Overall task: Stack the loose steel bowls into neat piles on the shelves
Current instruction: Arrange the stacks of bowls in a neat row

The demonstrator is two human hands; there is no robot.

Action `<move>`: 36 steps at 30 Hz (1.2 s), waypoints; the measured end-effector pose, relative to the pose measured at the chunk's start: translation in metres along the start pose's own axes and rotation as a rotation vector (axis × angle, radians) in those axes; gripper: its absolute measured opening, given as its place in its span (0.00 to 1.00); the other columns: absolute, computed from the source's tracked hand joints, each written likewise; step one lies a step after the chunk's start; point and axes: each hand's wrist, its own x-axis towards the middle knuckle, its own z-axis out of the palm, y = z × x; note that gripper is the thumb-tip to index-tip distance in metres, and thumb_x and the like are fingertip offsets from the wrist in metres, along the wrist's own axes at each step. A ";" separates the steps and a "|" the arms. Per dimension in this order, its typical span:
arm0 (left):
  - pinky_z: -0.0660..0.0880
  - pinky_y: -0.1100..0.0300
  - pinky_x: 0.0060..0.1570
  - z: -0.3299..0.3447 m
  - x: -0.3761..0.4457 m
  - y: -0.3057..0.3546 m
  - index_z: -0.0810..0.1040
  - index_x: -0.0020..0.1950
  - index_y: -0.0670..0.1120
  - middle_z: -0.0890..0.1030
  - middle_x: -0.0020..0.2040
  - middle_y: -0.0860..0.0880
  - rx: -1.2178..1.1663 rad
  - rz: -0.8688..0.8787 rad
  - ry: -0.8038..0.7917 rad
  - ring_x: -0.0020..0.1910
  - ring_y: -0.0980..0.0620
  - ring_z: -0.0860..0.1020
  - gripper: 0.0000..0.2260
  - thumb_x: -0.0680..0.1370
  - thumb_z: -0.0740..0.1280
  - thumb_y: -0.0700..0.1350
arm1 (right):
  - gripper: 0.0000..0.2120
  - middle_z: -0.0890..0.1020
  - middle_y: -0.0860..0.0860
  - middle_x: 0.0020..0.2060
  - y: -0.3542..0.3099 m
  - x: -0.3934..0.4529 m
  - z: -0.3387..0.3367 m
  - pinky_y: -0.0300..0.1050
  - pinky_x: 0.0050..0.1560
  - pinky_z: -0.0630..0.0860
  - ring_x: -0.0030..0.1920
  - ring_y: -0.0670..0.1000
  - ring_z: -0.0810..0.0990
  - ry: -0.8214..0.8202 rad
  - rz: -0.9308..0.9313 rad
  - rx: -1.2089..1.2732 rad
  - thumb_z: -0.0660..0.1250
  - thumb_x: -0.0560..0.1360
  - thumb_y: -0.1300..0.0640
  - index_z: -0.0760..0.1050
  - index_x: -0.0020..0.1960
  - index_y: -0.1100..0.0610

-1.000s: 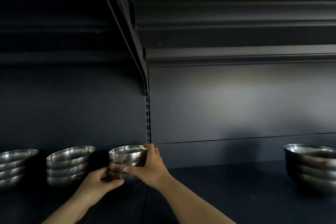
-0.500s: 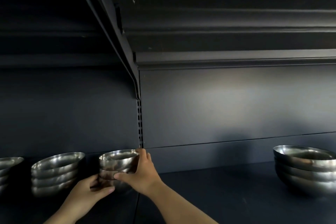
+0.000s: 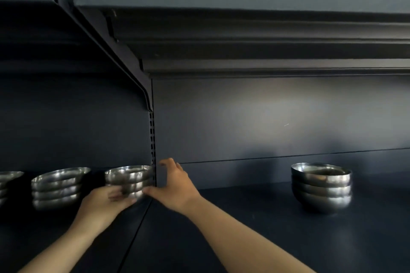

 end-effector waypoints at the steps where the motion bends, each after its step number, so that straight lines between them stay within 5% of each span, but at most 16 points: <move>1: 0.75 0.60 0.52 0.008 -0.007 0.010 0.84 0.48 0.45 0.85 0.44 0.48 0.036 -0.008 -0.022 0.47 0.49 0.81 0.13 0.65 0.79 0.42 | 0.30 0.70 0.51 0.63 0.001 -0.007 -0.011 0.39 0.57 0.66 0.63 0.52 0.70 -0.019 -0.009 -0.036 0.72 0.70 0.48 0.64 0.67 0.52; 7: 0.70 0.63 0.43 0.067 -0.048 0.067 0.79 0.59 0.39 0.81 0.49 0.47 0.102 -0.063 -0.080 0.50 0.50 0.78 0.22 0.66 0.78 0.42 | 0.23 0.72 0.50 0.63 0.022 -0.049 -0.081 0.41 0.57 0.68 0.63 0.51 0.71 -0.113 -0.044 -0.186 0.70 0.72 0.46 0.70 0.63 0.52; 11: 0.72 0.60 0.53 0.100 -0.067 0.092 0.73 0.66 0.40 0.79 0.59 0.43 0.122 -0.123 -0.118 0.55 0.49 0.77 0.31 0.66 0.78 0.46 | 0.22 0.73 0.49 0.63 0.040 -0.073 -0.128 0.39 0.56 0.68 0.63 0.50 0.71 -0.103 -0.046 -0.219 0.69 0.72 0.46 0.71 0.62 0.52; 26: 0.72 0.54 0.61 0.182 -0.080 0.171 0.71 0.69 0.44 0.77 0.62 0.47 0.241 -0.050 -0.239 0.59 0.50 0.76 0.33 0.67 0.77 0.50 | 0.21 0.75 0.51 0.59 0.080 -0.109 -0.236 0.43 0.56 0.72 0.59 0.52 0.73 0.021 -0.016 -0.363 0.70 0.72 0.47 0.72 0.61 0.54; 36: 0.70 0.58 0.62 0.245 -0.085 0.223 0.69 0.70 0.46 0.75 0.65 0.49 0.309 -0.008 -0.229 0.63 0.51 0.74 0.32 0.69 0.75 0.50 | 0.21 0.75 0.52 0.60 0.106 -0.115 -0.309 0.45 0.58 0.73 0.58 0.52 0.75 -0.052 -0.115 -0.379 0.70 0.73 0.49 0.71 0.62 0.55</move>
